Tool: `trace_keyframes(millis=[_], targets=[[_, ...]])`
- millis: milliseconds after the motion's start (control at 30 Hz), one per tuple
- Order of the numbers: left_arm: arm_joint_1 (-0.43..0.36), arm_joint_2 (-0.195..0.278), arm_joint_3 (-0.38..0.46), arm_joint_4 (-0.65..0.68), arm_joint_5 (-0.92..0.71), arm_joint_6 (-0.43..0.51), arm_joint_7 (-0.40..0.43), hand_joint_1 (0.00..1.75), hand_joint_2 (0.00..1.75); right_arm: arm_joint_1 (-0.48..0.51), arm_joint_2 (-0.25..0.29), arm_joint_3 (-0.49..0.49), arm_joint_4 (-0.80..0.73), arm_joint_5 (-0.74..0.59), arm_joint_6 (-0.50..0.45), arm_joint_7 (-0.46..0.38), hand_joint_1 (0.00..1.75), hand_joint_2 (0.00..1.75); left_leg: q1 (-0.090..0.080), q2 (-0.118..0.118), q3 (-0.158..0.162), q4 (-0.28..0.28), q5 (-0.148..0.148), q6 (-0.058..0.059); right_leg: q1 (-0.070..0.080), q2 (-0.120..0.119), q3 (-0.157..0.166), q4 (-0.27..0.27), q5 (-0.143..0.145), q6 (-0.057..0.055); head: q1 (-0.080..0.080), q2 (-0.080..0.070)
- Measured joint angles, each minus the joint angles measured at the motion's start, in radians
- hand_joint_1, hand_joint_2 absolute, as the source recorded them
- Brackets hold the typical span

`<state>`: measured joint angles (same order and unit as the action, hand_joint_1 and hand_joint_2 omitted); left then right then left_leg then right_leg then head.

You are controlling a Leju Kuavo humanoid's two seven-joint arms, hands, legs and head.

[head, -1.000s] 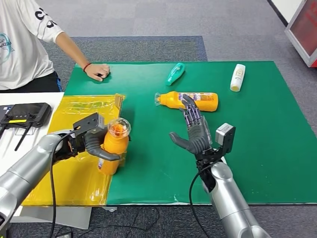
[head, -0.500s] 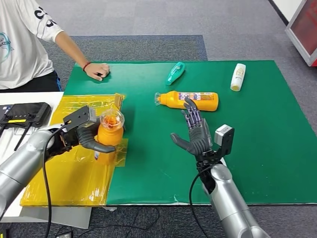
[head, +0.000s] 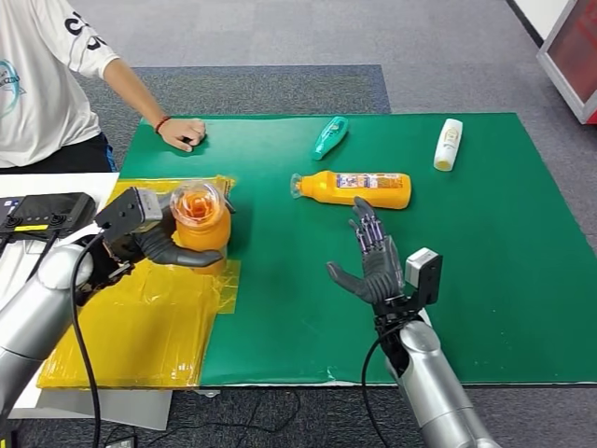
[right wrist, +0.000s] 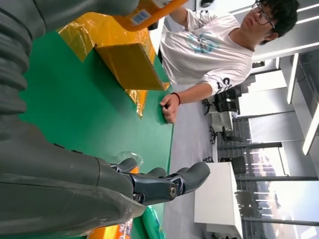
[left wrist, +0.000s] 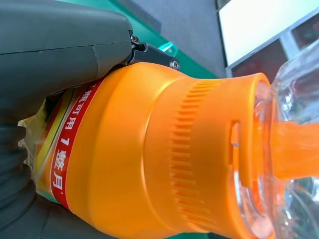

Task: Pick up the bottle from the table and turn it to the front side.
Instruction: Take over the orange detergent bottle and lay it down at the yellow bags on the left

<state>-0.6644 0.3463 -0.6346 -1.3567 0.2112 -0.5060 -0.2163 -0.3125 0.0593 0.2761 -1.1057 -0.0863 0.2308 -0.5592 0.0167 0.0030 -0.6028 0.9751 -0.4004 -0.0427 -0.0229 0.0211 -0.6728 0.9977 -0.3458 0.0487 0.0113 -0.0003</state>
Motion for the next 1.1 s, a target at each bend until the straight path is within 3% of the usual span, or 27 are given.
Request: trace_keyframes(millis=[300, 433, 600, 833, 1100], targets=[[-0.066, -0.002, -0.041, 0.067, -0.074, -0.09, 0.09, 1.75, 1.75, -0.005, 0.0, -0.003, 0.001, 0.004, 0.013, 0.014, 0.0, 1.75, 0.0, 0.0, -0.001, 0.0, 0.0, 0.0, 0.0, 0.0, 0.0, 0.0, 0.0, 0.0, 0.0, 0.0], [-0.178, 0.003, -0.142, 0.228, -0.09, -0.218, 0.138, 1.75, 1.75, -0.033, 0.004, 0.001, 0.012, 0.003, 0.034, 0.03, 0.0, 1.75, 0.0, 0.001, -0.002, 0.0, 0.002, -0.002, 0.0, 0.001, -0.002, 0.0, 0.003, -0.001, 0.0, 0.0], [-0.274, 0.037, -0.235, 0.388, -0.043, -0.356, 0.102, 1.75, 1.75, -0.059, 0.016, 0.023, 0.034, 0.003, 0.035, 0.041, 0.0, 1.75, 0.001, 0.001, -0.003, 0.0, 0.003, -0.003, 0.001, 0.002, -0.004, 0.001, 0.004, -0.002, 0.0, 0.0], [-0.382, 0.083, -0.329, 0.496, -0.036, -0.348, 0.132, 1.75, 1.75, -0.072, 0.016, 0.049, 0.059, -0.006, 0.018, 0.049, 0.0, 1.75, 0.002, 0.001, -0.006, 0.0, 0.005, -0.004, 0.002, 0.002, -0.007, 0.001, 0.005, -0.003, 0.0, 0.0], [-0.401, 0.097, -0.39, 0.516, -0.057, -0.237, 0.146, 1.75, 1.75, -0.071, 0.017, 0.055, 0.068, -0.012, 0.0, 0.051, 0.0, 1.75, 0.002, 0.001, -0.007, 0.0, 0.005, -0.004, 0.002, 0.002, -0.007, 0.001, 0.005, -0.003, 0.0, 0.0]])
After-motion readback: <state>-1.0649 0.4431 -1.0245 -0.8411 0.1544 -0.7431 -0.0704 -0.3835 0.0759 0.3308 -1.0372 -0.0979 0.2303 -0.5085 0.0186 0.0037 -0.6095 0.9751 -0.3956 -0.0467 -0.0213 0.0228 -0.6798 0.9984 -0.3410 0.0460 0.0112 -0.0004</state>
